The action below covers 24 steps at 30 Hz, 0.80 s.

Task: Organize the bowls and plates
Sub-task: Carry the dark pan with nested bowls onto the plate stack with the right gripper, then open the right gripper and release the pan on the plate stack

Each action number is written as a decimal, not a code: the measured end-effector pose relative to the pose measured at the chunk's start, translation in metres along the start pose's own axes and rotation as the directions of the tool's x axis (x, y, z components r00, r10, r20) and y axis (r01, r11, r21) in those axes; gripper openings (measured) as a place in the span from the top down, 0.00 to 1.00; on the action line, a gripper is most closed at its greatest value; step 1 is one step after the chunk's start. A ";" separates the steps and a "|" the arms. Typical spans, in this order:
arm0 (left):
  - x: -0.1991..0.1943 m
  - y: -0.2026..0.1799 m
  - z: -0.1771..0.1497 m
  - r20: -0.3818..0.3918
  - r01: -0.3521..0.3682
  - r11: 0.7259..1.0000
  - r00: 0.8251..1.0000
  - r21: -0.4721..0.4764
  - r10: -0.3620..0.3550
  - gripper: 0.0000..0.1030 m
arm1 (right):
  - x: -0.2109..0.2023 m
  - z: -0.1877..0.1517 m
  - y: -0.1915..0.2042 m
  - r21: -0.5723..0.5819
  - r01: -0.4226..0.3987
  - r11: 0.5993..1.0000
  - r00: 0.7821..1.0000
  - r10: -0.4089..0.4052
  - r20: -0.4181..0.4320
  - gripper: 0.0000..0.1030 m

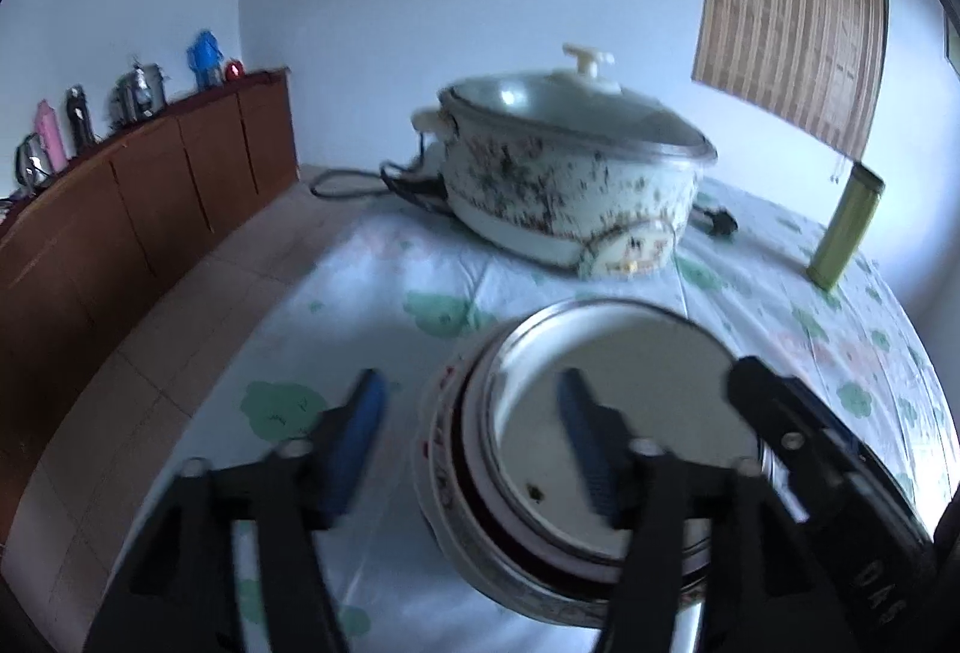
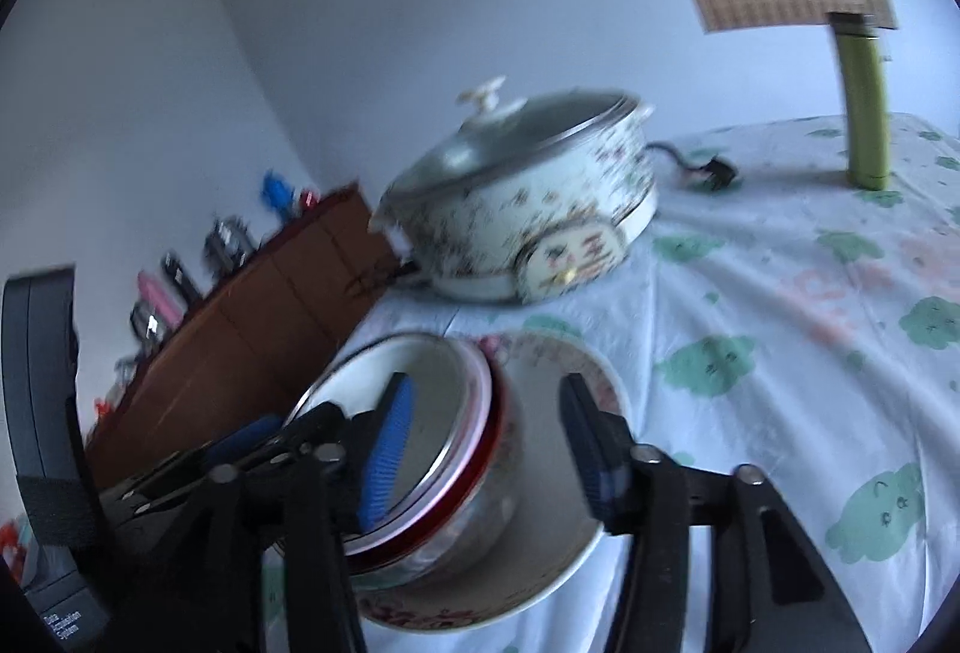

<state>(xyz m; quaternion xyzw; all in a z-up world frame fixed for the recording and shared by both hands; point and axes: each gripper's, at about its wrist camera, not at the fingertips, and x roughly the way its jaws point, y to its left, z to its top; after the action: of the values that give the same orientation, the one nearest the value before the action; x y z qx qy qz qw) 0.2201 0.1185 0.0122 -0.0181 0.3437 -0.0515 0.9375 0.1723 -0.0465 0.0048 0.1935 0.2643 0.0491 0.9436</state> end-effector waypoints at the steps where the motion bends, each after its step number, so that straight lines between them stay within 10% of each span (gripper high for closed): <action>1: -0.004 0.000 0.000 0.024 -0.008 1.000 1.000 0.005 0.008 0.28 | -0.006 0.000 -0.003 0.019 0.005 1.000 0.999 -0.006 0.034 0.33; 9: -0.028 -0.008 -0.011 0.143 -0.068 0.996 0.988 0.052 0.060 0.03 | -0.042 -0.011 -0.004 0.008 0.058 0.998 0.989 -0.058 0.136 0.31; 24: -0.073 0.019 -0.063 0.098 -0.094 0.993 0.990 -0.068 0.101 0.00 | -0.115 -0.049 -0.009 -0.036 0.149 0.988 0.963 -0.136 0.233 0.22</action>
<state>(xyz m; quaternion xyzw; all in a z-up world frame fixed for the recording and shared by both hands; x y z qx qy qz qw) 0.1257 0.1455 0.0102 -0.0334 0.2975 0.0064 0.9541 0.0487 -0.0608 0.0173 0.1533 0.1653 -0.0345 0.9736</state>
